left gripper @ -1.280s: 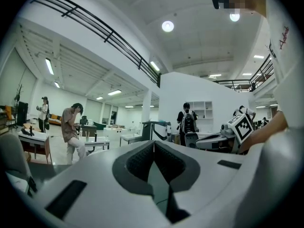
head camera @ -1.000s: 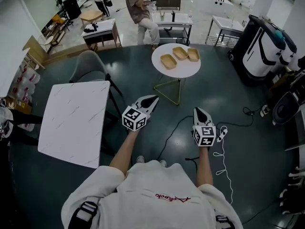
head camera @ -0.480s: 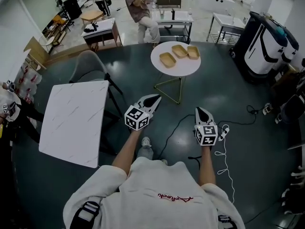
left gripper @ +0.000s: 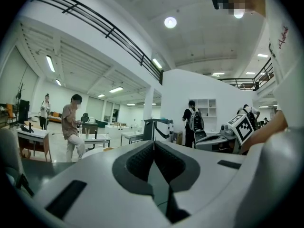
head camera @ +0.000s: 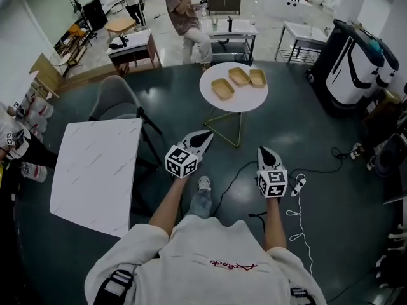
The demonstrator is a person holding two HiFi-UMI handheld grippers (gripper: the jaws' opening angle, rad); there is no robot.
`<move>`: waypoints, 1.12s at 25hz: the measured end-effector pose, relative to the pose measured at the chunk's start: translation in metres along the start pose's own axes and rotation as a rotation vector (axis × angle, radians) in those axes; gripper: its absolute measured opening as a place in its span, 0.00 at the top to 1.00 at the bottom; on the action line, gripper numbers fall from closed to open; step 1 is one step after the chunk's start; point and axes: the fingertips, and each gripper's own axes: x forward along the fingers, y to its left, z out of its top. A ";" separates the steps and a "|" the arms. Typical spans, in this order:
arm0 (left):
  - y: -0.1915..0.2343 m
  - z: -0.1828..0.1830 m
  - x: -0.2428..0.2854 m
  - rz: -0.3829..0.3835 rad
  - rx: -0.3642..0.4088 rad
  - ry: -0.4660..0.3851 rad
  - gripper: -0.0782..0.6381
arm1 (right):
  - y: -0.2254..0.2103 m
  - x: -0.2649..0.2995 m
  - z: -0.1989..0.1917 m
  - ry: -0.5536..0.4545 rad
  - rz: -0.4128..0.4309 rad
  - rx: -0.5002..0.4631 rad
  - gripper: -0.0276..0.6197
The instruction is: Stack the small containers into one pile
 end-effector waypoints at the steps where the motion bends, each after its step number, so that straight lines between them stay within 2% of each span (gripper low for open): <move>1: 0.005 0.000 0.007 -0.004 -0.001 -0.001 0.87 | -0.004 0.006 0.001 0.001 -0.004 0.000 0.93; 10: 0.055 0.004 0.065 -0.034 -0.013 -0.015 0.87 | -0.041 0.066 0.013 0.012 -0.035 -0.010 0.93; 18: 0.105 0.005 0.117 -0.066 -0.023 0.005 0.88 | -0.069 0.128 0.019 0.036 -0.059 0.009 0.93; 28: 0.184 0.028 0.167 -0.082 -0.040 0.002 0.87 | -0.092 0.210 0.055 0.043 -0.083 0.012 0.93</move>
